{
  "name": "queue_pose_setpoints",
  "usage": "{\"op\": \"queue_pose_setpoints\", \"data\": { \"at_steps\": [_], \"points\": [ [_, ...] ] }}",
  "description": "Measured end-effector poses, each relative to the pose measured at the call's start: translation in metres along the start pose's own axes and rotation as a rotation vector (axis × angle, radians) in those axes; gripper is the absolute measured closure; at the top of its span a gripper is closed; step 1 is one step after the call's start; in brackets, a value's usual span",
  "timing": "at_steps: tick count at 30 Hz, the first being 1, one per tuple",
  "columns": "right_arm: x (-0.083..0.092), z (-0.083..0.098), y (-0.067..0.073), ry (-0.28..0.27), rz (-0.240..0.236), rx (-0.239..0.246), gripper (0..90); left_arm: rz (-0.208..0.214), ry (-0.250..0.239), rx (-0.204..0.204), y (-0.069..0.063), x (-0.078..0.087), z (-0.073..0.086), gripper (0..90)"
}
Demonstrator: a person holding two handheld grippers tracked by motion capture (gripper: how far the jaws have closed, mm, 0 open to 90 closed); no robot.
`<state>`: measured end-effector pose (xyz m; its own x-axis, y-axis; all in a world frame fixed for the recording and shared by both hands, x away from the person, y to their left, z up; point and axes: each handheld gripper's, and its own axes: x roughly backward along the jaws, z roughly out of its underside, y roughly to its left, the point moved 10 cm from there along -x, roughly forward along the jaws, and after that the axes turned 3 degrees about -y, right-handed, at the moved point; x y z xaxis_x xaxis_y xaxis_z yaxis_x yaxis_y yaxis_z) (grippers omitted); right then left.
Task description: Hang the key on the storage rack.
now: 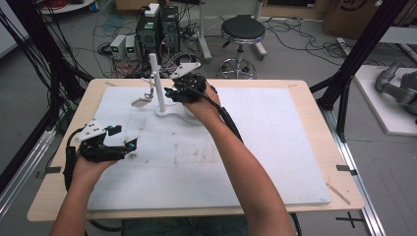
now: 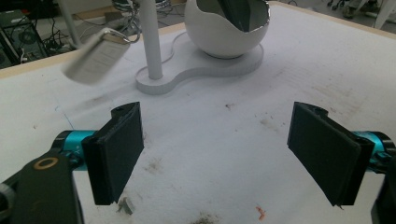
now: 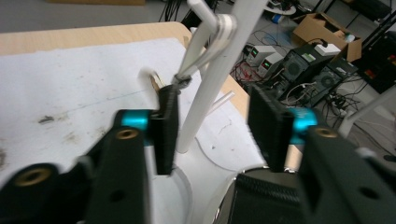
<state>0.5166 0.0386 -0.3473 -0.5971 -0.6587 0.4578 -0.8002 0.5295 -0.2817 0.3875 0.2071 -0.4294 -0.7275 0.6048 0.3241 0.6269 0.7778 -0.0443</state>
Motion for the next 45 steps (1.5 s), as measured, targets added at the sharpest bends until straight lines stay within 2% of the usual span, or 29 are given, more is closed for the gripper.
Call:
{"op": "queue_pose_setpoints", "data": {
  "at_steps": [3, 4, 8, 9, 13, 15, 16, 19, 25, 26, 27, 30, 31, 39, 42, 45],
  "points": [
    [0.011, 0.001, -0.003, -0.029, -0.003, -0.015, 48.8, -0.005, -0.007, 0.003, 0.001, 0.002, -0.001, 18.4],
    [0.018, 0.006, -0.004, -0.013, -0.013, -0.038, 45.7, -0.010, -0.009, 0.004, 0.002, 0.003, -0.002, 18.5],
    [0.030, 0.011, -0.007, 0.002, -0.016, -0.043, 43.0, -0.012, -0.011, 0.007, 0.003, 0.004, -0.002, 18.5],
    [0.037, 0.015, -0.010, 0.014, -0.022, -0.058, 40.5, -0.012, -0.013, 0.008, 0.003, 0.004, -0.002, 18.5],
    [0.055, 0.026, -0.016, -0.030, 0.010, -0.056, 40.4, -0.008, -0.015, 0.009, 0.002, 0.002, -0.004, 18.5],
    [0.059, 0.031, -0.018, -0.033, 0.010, -0.059, 39.7, -0.004, -0.014, 0.008, 0.001, 0.000, -0.004, 18.4],
    [0.067, 0.043, -0.022, -0.021, 0.019, -0.073, 38.2, 0.000, -0.011, 0.007, 0.000, -0.003, -0.004, 18.4],
    [0.079, 0.062, -0.027, -0.007, 0.032, -0.096, 35.3, 0.007, -0.009, 0.003, -0.001, -0.008, -0.005, 18.4],
    [0.104, 0.094, -0.038, -0.018, 0.065, -0.147, 33.4, 0.020, -0.010, 0.008, -0.002, -0.017, -0.007, 18.4],
    [0.104, 0.094, -0.038, -0.018, 0.065, -0.147, 33.4, 0.020, -0.010, 0.008, -0.002, -0.017, -0.007, 18.5],
    [0.111, 0.104, -0.041, -0.010, 0.073, -0.166, 32.4, 0.022, -0.009, 0.004, -0.002, -0.019, -0.007, 18.5],
    [0.118, 0.111, -0.045, -0.021, 0.085, -0.174, 32.1, 0.025, -0.012, 0.005, -0.002, -0.021, -0.007, 18.4],
    [0.125, 0.117, -0.048, -0.027, 0.094, -0.192, 31.0, 0.029, -0.016, 0.009, -0.002, -0.023, -0.007, 18.4],
    [0.147, 0.140, -0.050, -0.046, 0.120, -0.224, 28.4, 0.030, -0.037, 0.028, 0.003, -0.026, -0.006, 18.4],
    [0.155, 0.154, -0.050, -0.032, 0.126, -0.274, 25.5, 0.017, -0.051, 0.037, 0.007, -0.022, -0.006, 18.4],
    [0.160, 0.162, -0.049, -0.032, 0.130, -0.294, 25.2, 0.017, -0.049, 0.035, 0.008, -0.022, -0.005, 18.4]
  ]
}}
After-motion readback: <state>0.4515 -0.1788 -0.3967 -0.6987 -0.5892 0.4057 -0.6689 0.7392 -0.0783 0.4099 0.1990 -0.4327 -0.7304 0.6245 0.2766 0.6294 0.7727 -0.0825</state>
